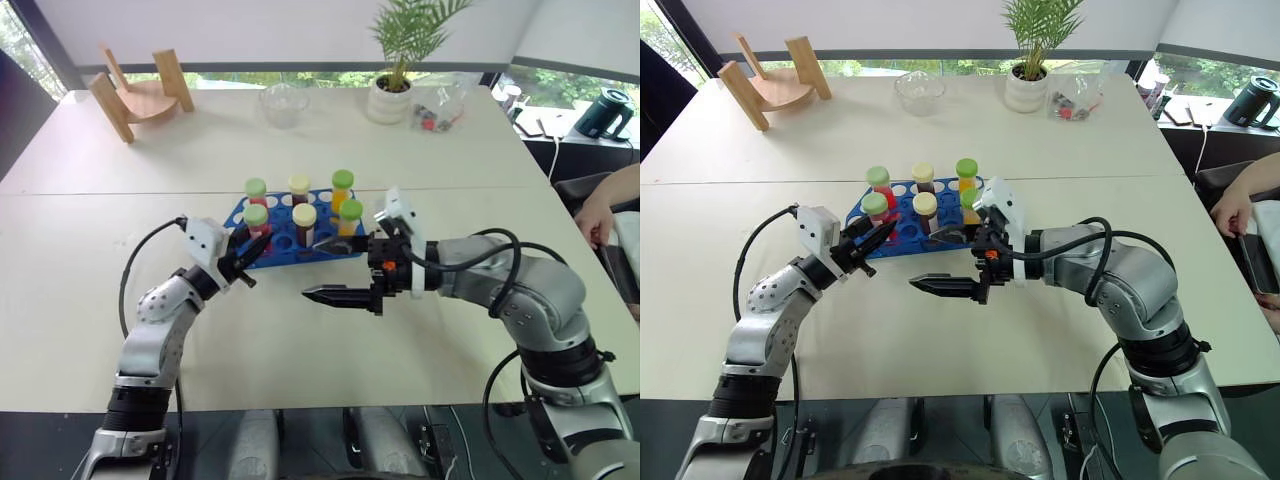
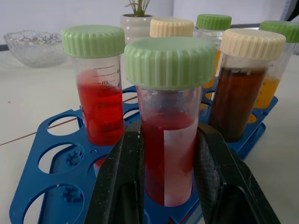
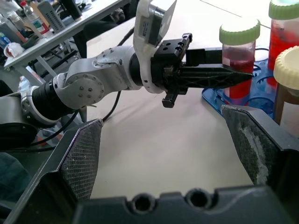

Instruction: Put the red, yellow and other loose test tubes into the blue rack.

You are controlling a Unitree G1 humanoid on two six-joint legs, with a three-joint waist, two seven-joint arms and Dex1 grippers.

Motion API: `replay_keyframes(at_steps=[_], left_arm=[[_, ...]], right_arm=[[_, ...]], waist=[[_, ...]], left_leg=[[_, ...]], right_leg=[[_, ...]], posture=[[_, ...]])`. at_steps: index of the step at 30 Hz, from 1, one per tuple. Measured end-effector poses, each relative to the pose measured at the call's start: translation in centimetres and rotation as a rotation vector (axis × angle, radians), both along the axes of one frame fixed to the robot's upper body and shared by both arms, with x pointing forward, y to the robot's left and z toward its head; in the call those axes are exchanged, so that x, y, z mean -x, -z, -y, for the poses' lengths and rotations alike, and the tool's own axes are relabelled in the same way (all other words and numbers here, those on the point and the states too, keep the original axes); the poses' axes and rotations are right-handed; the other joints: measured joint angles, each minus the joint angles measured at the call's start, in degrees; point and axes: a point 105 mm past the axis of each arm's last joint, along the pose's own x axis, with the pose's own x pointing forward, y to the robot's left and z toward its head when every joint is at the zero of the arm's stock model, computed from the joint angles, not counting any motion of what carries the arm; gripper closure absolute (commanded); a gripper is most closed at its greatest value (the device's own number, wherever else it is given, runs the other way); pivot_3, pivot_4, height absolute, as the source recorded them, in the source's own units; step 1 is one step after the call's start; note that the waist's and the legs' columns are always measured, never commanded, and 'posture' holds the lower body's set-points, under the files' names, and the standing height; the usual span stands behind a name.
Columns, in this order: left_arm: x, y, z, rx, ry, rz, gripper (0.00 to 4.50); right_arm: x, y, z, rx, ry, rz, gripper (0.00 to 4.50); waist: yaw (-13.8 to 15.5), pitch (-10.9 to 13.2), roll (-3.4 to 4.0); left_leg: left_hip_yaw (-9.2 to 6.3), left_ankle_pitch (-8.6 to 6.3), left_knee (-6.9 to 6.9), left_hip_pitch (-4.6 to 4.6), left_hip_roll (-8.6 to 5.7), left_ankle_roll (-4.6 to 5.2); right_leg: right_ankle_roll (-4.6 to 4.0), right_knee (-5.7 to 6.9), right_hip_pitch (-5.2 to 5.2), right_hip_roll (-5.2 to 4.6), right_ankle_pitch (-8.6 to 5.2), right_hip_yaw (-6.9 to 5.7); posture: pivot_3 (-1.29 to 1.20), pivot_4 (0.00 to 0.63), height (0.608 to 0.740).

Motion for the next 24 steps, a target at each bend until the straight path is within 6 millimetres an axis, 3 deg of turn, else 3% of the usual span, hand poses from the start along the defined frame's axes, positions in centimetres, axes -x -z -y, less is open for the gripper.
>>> replay_keyframes(at_steps=[4,11,16,21,24], left_arm=[[-0.2,-0.1,0.0,-0.011,0.000,0.000,3.64],[-1.0,-0.4,-0.7,-0.023,-0.003,-0.042,0.12],[-0.6,-2.0,-2.5,-0.108,0.010,-0.069,0.05],[4.8,-1.5,-7.9,-0.271,0.046,-0.262,0.05],[7.8,0.0,-8.8,-0.301,0.084,-0.370,0.05]], right_arm=[[0.0,0.1,-0.3,-0.011,-0.001,-0.004,0.00],[0.0,0.3,-0.4,-0.025,0.007,-0.001,0.00],[0.2,1.0,0.2,-0.008,0.013,-0.022,0.00],[1.6,3.8,3.7,0.111,0.029,-0.115,0.00],[1.9,5.0,4.8,0.132,0.036,-0.173,0.00]], waist=[[0.05,0.00,0.00],[0.10,0.00,0.00],[0.00,0.01,-0.01],[-1.04,0.05,0.02],[-1.28,0.07,0.00]], left_leg=[[0.00,0.00,-0.01,0.00,0.00,0.00],[-0.01,0.00,0.00,-0.03,0.00,0.00],[0.00,0.00,-0.03,-0.05,0.00,0.00],[0.08,-0.05,-0.26,-0.05,0.03,0.06],[0.13,-0.05,-0.25,-0.03,0.04,0.06]], right_leg=[[0.00,-0.01,0.00,0.00,0.00,0.00],[0.00,-0.01,-0.02,0.00,0.00,-0.01],[0.00,-0.06,-0.04,-0.01,0.00,-0.02],[-0.06,-0.10,-0.16,-0.10,-0.04,0.01],[-0.24,-0.16,-0.13,-0.14,-0.14,0.03]], posture=[[0.00,0.150,0.740],[0.00,0.150,0.740],[0.00,0.150,0.740],[0.00,0.150,0.740],[0.00,0.150,0.740]])
